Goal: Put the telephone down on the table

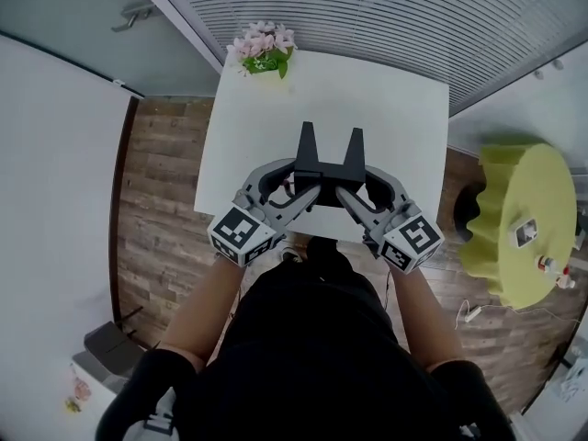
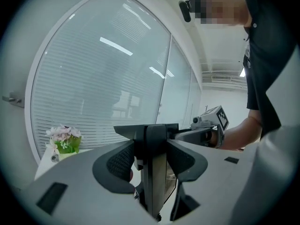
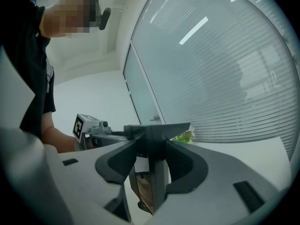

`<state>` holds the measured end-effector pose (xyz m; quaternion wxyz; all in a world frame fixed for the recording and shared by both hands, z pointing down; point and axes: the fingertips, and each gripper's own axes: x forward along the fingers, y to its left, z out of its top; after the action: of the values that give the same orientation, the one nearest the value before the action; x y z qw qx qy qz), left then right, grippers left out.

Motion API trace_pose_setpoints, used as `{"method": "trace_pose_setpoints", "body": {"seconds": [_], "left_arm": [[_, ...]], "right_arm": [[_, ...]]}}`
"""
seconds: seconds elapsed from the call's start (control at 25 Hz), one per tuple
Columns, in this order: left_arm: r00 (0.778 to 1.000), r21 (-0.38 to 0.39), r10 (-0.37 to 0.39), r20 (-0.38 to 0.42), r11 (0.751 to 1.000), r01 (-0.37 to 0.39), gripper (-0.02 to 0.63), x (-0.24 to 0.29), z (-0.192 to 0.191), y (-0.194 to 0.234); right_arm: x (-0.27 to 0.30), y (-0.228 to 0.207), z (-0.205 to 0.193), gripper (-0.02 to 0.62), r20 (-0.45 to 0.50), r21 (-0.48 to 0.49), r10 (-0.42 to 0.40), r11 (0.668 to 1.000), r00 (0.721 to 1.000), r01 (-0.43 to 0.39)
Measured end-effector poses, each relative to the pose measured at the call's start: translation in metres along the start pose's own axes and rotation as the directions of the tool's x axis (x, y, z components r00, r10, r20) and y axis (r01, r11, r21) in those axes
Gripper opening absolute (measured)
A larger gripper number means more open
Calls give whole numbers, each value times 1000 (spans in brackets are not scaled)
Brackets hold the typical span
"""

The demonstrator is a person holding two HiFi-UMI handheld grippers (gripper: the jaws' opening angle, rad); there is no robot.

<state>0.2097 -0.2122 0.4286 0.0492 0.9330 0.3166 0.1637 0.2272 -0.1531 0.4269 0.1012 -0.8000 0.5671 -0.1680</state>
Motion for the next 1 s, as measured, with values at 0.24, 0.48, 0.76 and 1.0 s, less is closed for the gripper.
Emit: {"method": "trace_pose_setpoints", "body": {"seconds": [0.24,0.48,0.76,1.0], "left_arm": [[998,-70,-25,-64,997,21,218,33,-23,19],[992,-136,-67,-108,989,52,218,58,-48,42],[979,-202,-130,-157,974,97,218,83,-78,69],[968,-267,-164,-188,957,110,218,102,-100,92]], "right_arm": [[9,-39,-23,210,-54,106,-14,994,998,19],[23,-69,-47,210,-105,185,-48,980,993,67],[42,-99,-74,210,-170,245,-83,962,982,124],[59,-124,-93,212,-228,284,-83,947,970,148]]}}
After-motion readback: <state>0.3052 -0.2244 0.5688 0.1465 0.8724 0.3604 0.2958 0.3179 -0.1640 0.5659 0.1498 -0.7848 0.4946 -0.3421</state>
